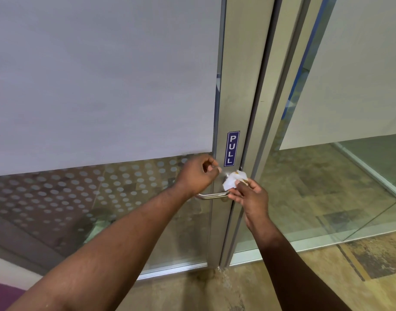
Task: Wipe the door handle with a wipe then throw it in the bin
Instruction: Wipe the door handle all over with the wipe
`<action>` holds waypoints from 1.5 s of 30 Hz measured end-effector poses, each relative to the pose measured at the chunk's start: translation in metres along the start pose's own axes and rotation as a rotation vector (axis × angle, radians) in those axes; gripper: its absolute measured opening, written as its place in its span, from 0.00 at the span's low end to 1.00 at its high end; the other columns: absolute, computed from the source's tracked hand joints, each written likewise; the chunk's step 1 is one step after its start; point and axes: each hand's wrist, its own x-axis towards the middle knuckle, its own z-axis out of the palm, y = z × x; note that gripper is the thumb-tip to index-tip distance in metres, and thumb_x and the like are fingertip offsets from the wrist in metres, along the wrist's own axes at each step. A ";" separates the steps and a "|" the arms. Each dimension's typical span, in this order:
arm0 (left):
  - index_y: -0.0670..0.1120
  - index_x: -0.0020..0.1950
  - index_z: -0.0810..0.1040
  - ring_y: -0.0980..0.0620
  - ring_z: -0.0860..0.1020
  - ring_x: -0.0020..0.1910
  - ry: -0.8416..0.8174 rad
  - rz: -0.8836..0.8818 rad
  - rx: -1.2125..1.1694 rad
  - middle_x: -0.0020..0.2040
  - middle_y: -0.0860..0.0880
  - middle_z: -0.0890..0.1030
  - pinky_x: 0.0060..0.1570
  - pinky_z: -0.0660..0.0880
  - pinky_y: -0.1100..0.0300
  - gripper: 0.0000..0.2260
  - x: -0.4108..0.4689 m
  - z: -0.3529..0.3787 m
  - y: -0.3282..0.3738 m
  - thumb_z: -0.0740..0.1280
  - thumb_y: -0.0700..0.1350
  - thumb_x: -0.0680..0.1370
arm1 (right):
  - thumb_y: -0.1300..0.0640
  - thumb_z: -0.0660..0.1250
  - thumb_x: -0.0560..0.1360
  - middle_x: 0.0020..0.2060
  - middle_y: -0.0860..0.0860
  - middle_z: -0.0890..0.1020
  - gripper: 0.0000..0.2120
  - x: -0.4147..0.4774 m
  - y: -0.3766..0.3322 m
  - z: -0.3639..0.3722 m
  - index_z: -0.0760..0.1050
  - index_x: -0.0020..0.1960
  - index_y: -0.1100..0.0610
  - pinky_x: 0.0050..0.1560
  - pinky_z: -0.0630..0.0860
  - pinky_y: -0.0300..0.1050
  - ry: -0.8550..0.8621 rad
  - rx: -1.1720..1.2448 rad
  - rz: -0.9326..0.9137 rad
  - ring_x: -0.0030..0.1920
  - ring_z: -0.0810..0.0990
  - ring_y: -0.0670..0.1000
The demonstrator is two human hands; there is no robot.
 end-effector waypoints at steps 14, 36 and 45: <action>0.44 0.46 0.83 0.45 0.78 0.47 0.485 0.986 0.634 0.43 0.47 0.81 0.49 0.67 0.48 0.07 0.035 -0.096 0.083 0.69 0.47 0.78 | 0.56 0.67 0.78 0.65 0.53 0.79 0.18 -0.001 0.032 0.002 0.79 0.67 0.57 0.57 0.71 0.37 -0.078 -1.076 -0.569 0.58 0.81 0.52; 0.45 0.51 0.81 0.45 0.75 0.59 0.497 0.956 0.788 0.54 0.45 0.82 0.57 0.64 0.49 0.13 0.065 -0.111 0.051 0.65 0.53 0.79 | 0.63 0.62 0.80 0.49 0.57 0.85 0.10 0.024 0.048 0.010 0.82 0.56 0.60 0.52 0.79 0.45 0.194 -0.267 -0.104 0.48 0.82 0.53; 0.45 0.52 0.81 0.46 0.74 0.60 0.510 0.969 0.804 0.55 0.45 0.82 0.57 0.65 0.48 0.15 0.069 -0.110 0.046 0.63 0.55 0.79 | 0.63 0.53 0.82 0.55 0.66 0.82 0.16 0.011 0.041 0.017 0.74 0.61 0.69 0.58 0.79 0.56 0.070 0.704 0.392 0.55 0.83 0.63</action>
